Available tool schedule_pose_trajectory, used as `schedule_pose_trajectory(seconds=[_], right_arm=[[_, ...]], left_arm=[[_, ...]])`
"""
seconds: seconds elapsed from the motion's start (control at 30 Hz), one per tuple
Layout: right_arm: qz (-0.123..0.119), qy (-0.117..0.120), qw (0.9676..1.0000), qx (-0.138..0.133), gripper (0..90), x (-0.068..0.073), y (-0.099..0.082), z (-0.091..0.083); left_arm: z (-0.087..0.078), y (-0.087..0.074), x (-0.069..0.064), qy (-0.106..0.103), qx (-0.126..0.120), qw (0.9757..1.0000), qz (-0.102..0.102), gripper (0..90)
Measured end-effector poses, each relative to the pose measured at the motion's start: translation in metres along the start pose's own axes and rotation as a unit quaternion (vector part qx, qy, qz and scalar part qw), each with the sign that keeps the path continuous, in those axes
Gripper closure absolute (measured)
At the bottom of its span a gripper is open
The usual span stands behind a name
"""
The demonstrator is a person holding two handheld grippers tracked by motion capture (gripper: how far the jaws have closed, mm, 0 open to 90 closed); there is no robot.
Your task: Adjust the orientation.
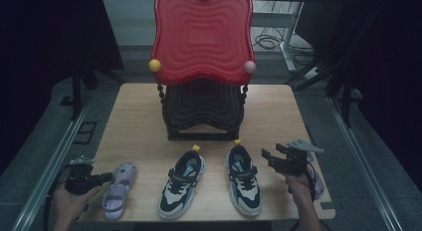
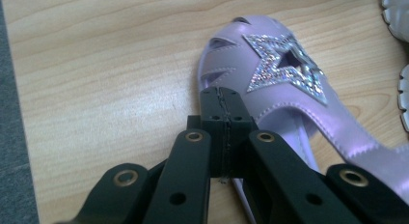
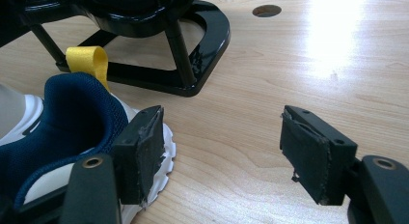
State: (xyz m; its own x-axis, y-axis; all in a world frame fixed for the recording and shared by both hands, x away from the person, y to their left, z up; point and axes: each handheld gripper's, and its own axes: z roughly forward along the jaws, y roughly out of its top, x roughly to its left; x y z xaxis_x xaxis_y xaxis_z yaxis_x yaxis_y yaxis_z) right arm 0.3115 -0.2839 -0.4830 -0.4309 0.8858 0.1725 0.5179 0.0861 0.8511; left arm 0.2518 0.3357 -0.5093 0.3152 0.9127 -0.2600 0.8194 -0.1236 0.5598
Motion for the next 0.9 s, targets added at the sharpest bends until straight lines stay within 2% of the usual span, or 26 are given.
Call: schedule_pose_trajectory(seconds=[0.2,0.33,0.4,0.5,0.57,0.63,0.7,0.8,0.9], right_arm=[[-0.001,0.001,1.0000,0.002,32.4,0.000,-0.001,0.001],[-0.002,0.000,1.0000,0.001,32.4,0.000,-0.001,0.001],[-0.002,0.000,1.0000,0.001,32.4,0.000,-0.001,0.000],[-0.002,0.001,1.0000,0.000,32.4,0.000,-0.001,0.000],[-0.003,0.002,1.0000,-0.001,32.4,0.000,-0.001,0.000],[-0.005,0.004,1.0000,-0.002,32.4,0.000,0.000,0.000],[-0.008,0.005,1.0000,-0.003,32.4,0.001,0.000,0.001],[-0.015,0.013,0.9998,-0.003,32.5,0.002,0.000,0.001],[-0.025,0.024,0.9994,-0.005,33.2,0.004,0.000,0.001]], left_arm=[[0.005,0.008,0.002,-0.008,0.002,1.0000,0.003,90.0],[0.007,0.010,0.002,-0.005,-0.001,1.0000,0.004,89.0],[0.006,0.011,0.002,0.002,-0.005,1.0000,0.006,85.1],[-0.005,0.012,-0.003,0.010,-0.039,0.9992,0.004,71.1],[-0.015,0.016,-0.011,0.016,-0.067,0.9976,0.010,62.4],[-0.025,0.022,-0.023,0.018,-0.096,0.9950,0.021,54.3],[-0.032,0.029,-0.035,0.013,-0.116,0.9926,0.034,47.7],[-0.035,0.040,-0.049,0.001,-0.138,0.9895,0.044,41.8],[-0.032,0.049,-0.062,-0.009,-0.147,0.9875,0.057,40.1]])
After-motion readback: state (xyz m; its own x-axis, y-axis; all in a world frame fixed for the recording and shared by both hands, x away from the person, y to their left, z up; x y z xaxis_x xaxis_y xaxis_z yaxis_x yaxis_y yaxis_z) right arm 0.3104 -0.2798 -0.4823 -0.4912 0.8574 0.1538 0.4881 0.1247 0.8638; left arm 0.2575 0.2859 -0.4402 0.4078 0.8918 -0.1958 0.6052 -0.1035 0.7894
